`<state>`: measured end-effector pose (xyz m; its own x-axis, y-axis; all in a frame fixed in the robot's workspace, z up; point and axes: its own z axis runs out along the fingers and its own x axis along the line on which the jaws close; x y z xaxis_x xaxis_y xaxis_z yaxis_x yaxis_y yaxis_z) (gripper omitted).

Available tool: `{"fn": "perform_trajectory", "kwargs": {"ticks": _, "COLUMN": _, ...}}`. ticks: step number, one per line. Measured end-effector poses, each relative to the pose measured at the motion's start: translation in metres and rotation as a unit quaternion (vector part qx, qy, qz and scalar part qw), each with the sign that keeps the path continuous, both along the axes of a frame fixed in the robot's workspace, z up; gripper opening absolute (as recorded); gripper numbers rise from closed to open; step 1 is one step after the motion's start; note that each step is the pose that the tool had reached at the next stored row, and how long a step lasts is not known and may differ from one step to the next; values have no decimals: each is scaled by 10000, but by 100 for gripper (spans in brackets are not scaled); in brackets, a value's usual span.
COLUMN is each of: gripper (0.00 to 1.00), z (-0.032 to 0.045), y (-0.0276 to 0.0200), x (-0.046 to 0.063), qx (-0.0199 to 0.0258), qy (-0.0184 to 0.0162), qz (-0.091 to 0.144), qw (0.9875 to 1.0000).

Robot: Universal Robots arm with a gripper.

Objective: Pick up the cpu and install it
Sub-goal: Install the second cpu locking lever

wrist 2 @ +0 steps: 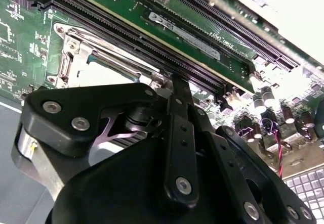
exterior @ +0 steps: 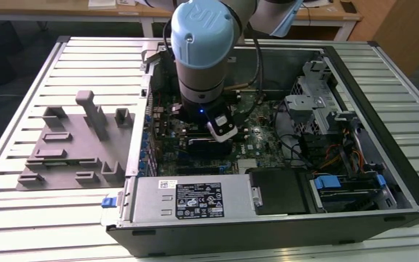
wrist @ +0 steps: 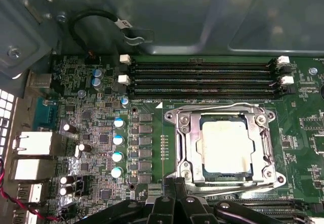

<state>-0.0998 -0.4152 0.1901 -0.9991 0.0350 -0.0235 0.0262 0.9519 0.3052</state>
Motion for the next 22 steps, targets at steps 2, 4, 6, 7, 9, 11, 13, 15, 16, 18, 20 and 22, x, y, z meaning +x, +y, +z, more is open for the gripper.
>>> {"fn": "perform_trajectory", "kwargs": {"ticks": 2, "gripper": 11, "z": -1, "y": 2, "x": 1, "qx": 1, "qy": -1, "qz": -1, "qw": 10000}}
{"fn": "perform_trajectory", "kwargs": {"ticks": 4, "gripper": 11, "z": -1, "y": 2, "x": 1, "qx": 2, "qy": -1, "qz": -1, "qw": 10000}}
{"fn": "perform_trajectory", "kwargs": {"ticks": 6, "gripper": 11, "z": -1, "y": 2, "x": 1, "qx": 2, "qy": -2, "qz": -1, "qw": 10000}}
{"fn": "perform_trajectory", "kwargs": {"ticks": 7, "gripper": 11, "z": -1, "y": 2, "x": 1, "qx": 3, "qy": -2, "qz": -1, "qw": 10000}}
{"fn": "perform_trajectory", "kwargs": {"ticks": 9, "gripper": 11, "z": 0, "y": 2, "x": 1, "qx": 2, "qy": -1, "qz": -1, "qw": 10000}}
{"fn": "perform_trajectory", "kwargs": {"ticks": 11, "gripper": 11, "z": 6, "y": -4, "x": -3, "qx": 2, "qy": 2, "qz": -1, "qw": 10000}}
{"fn": "perform_trajectory", "kwargs": {"ticks": 13, "gripper": 11, "z": 2, "y": 1, "x": 0, "qx": 18, "qy": 0, "qz": -1, "qw": 10000}}
{"fn": "perform_trajectory", "kwargs": {"ticks": 15, "gripper": 11, "z": 4, "y": 2, "x": 0, "qx": 28, "qy": -1, "qz": -1, "qw": 10000}}
{"fn": "perform_trajectory", "kwargs": {"ticks": 16, "gripper": 11, "z": 4, "y": 3, "x": 1, "qx": 40, "qy": -2, "qz": 0, "qw": 10000}}
{"fn": "perform_trajectory", "kwargs": {"ticks": 18, "gripper": 11, "z": -2, "y": 6, "x": 3, "qx": 70, "qy": -9, "qz": -1, "qw": 10000}}
{"fn": "perform_trajectory", "kwargs": {"ticks": 20, "gripper": 11, "z": 7, "y": 3, "x": 1, "qx": 82, "qy": -5, "qz": -1, "qw": 10000}}
{"fn": "perform_trajectory", "kwargs": {"ticks": 22, "gripper": 11, "z": 8, "y": 3, "x": 1, "qx": 85, "qy": -4, "qz": -1, "qw": 10000}}
